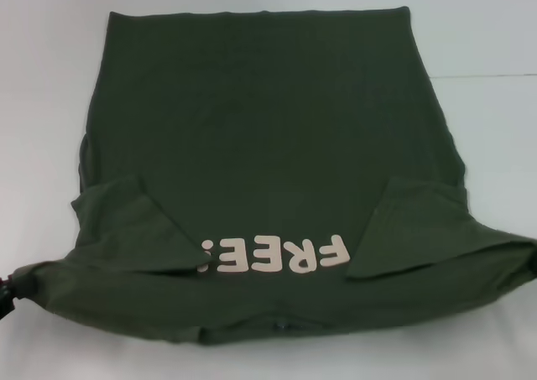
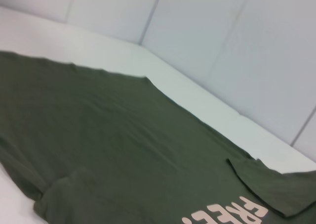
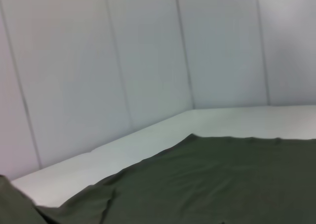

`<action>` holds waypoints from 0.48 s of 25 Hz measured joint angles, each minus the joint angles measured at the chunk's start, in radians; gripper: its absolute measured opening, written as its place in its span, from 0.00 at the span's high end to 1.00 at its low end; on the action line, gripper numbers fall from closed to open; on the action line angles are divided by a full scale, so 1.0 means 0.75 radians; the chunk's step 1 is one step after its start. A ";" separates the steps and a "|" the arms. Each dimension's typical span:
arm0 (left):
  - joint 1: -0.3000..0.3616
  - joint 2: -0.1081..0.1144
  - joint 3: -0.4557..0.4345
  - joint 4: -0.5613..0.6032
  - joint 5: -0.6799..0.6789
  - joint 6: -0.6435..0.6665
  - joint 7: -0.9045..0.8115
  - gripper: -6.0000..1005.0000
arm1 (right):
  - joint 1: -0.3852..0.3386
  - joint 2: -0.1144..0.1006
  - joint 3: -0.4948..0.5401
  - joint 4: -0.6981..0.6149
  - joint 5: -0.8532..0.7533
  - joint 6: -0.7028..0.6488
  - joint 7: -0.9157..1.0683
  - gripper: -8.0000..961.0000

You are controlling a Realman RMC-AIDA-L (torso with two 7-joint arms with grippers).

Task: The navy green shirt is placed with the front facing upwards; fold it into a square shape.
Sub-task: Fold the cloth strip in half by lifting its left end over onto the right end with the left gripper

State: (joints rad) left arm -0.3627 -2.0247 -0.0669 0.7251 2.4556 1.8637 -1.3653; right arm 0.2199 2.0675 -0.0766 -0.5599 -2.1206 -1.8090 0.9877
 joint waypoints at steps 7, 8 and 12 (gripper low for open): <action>0.031 -0.003 -0.088 -0.031 -0.009 0.006 0.036 0.96 | -0.011 0.016 0.121 0.010 0.001 0.005 -0.032 0.96; 0.033 -0.002 -0.111 -0.037 -0.010 0.014 0.043 0.96 | -0.015 0.018 0.135 0.018 0.001 -0.002 -0.044 0.96; 0.041 0.000 -0.135 -0.047 -0.015 0.033 0.063 0.96 | -0.027 0.017 0.153 0.056 0.001 -0.026 -0.089 0.96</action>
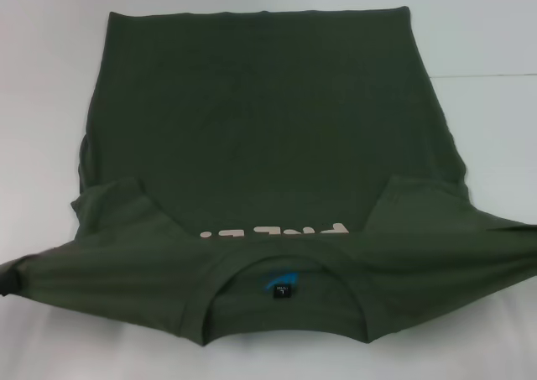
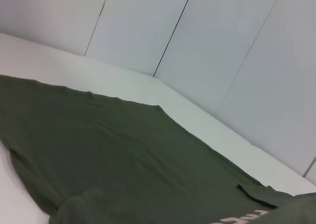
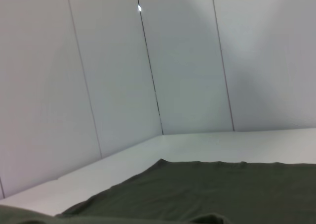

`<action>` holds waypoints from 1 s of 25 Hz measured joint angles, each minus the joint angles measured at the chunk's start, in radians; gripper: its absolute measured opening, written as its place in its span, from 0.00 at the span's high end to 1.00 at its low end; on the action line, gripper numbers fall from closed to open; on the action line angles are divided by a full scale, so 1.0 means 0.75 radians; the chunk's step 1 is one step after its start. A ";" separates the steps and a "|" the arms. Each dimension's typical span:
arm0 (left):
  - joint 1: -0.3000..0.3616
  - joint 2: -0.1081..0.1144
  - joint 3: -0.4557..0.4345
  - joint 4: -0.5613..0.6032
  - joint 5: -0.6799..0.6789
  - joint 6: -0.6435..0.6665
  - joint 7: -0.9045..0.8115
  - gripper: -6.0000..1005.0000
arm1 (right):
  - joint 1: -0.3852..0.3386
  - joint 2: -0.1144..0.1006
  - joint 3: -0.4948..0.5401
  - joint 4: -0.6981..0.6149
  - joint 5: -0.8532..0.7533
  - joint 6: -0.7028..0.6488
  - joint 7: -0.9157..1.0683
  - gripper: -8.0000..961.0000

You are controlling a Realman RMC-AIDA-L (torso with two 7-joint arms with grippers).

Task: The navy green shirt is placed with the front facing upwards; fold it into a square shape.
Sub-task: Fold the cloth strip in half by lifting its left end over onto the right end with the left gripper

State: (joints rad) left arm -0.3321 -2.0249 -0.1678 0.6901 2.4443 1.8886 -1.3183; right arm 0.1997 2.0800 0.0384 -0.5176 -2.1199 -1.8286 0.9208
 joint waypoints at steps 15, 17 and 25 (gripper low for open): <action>0.081 -0.037 0.015 -0.007 0.006 0.108 0.246 0.96 | -0.087 0.005 0.025 0.050 -0.002 -0.058 -0.183 0.96; 0.103 -0.043 0.016 0.002 0.008 0.133 0.274 0.96 | -0.110 0.006 0.050 0.052 -0.001 -0.082 -0.212 0.96; 0.185 -0.061 0.017 0.043 0.013 0.189 0.340 0.96 | -0.219 0.009 0.150 0.052 -0.001 -0.167 -0.320 0.96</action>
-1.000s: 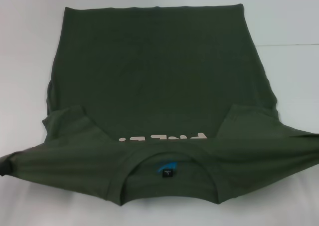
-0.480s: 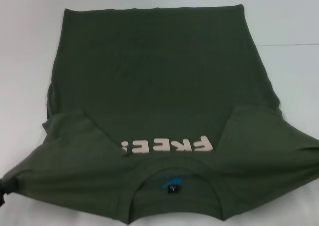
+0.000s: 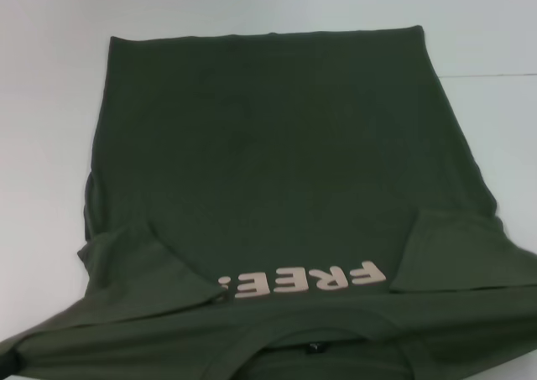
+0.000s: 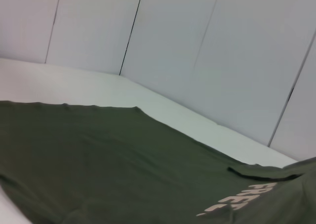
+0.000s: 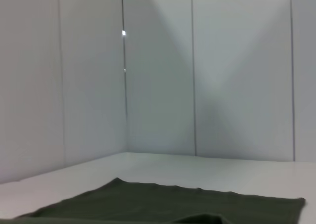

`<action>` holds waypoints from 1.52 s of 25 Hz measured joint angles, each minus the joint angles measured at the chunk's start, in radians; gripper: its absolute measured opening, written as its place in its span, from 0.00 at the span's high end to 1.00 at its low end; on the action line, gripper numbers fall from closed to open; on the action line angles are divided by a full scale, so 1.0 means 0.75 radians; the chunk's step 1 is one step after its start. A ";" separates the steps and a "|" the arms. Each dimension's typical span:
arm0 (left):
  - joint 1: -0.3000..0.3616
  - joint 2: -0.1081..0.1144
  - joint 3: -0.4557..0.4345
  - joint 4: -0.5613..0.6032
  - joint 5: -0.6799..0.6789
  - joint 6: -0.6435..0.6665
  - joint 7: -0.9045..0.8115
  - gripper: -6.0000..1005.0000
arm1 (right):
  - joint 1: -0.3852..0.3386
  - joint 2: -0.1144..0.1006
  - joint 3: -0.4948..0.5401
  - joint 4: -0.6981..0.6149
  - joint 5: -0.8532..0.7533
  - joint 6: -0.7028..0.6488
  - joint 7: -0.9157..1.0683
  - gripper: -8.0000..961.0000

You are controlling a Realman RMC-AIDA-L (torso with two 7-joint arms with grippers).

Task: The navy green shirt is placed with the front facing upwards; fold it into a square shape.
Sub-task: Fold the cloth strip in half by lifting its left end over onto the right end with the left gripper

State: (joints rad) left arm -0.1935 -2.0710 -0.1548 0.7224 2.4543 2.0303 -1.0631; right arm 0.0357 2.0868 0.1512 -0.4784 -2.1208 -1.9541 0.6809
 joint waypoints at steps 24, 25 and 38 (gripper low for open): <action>-0.097 -0.018 0.042 -0.084 -0.095 -0.045 0.003 0.96 | 0.269 -0.011 -0.009 0.112 -0.093 0.236 0.031 0.96; -0.102 -0.017 0.042 -0.086 -0.110 -0.048 0.000 0.96 | 0.279 -0.014 -0.007 0.111 -0.092 0.242 0.042 0.96; -0.213 -0.004 0.043 -0.189 -0.272 -0.355 -0.083 0.96 | 0.375 -0.035 -0.002 0.089 -0.002 0.457 0.255 0.96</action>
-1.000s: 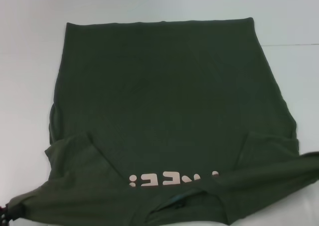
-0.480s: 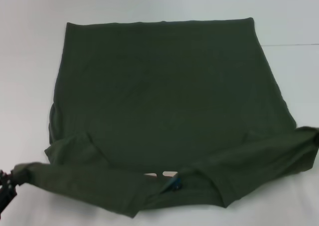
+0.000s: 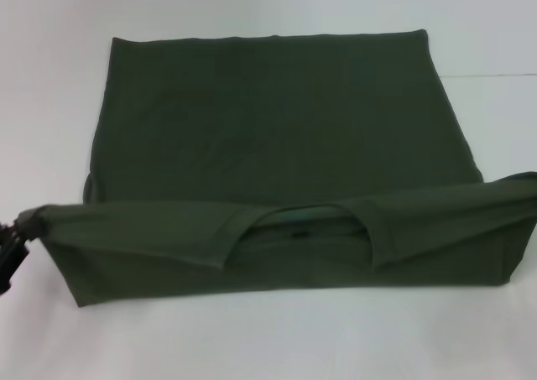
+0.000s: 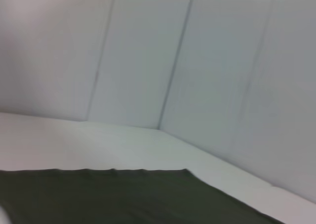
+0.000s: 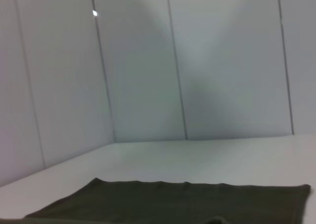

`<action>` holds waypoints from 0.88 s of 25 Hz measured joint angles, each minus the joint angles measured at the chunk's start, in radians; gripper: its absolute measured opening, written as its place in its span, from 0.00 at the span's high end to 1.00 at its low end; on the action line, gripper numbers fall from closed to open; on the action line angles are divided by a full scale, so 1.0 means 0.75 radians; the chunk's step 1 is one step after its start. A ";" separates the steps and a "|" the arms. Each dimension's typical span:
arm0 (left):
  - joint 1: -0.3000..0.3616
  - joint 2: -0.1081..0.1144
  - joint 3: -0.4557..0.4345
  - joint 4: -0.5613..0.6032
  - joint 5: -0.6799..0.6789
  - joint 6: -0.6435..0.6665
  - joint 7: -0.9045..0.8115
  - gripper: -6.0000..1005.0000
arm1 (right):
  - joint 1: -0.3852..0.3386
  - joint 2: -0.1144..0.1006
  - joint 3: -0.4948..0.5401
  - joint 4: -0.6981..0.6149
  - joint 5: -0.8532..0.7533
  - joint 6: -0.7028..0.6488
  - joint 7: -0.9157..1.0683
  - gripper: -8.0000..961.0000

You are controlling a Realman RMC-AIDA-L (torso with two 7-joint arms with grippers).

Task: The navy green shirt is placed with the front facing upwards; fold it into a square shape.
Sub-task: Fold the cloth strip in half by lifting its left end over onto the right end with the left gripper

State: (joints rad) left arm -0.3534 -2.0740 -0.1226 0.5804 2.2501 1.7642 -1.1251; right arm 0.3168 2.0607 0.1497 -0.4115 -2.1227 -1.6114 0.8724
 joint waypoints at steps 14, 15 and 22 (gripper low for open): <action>-0.220 -0.016 0.009 -0.065 -0.057 -0.447 -0.052 0.96 | 0.224 -0.011 -0.146 0.011 -0.010 0.413 0.230 0.96; -0.236 -0.015 0.011 -0.076 -0.059 -0.484 -0.052 0.96 | 0.245 -0.012 -0.147 0.012 -0.011 0.443 0.240 0.96; -0.347 -0.015 0.032 -0.127 -0.065 -0.726 -0.040 0.96 | 0.371 -0.012 -0.215 0.010 -0.004 0.621 0.278 0.96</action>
State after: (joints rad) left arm -0.6137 -2.0852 -0.0986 0.4850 2.2015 1.2200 -1.1548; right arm 0.5953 2.0518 -0.0119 -0.4041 -2.1258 -1.1456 1.0813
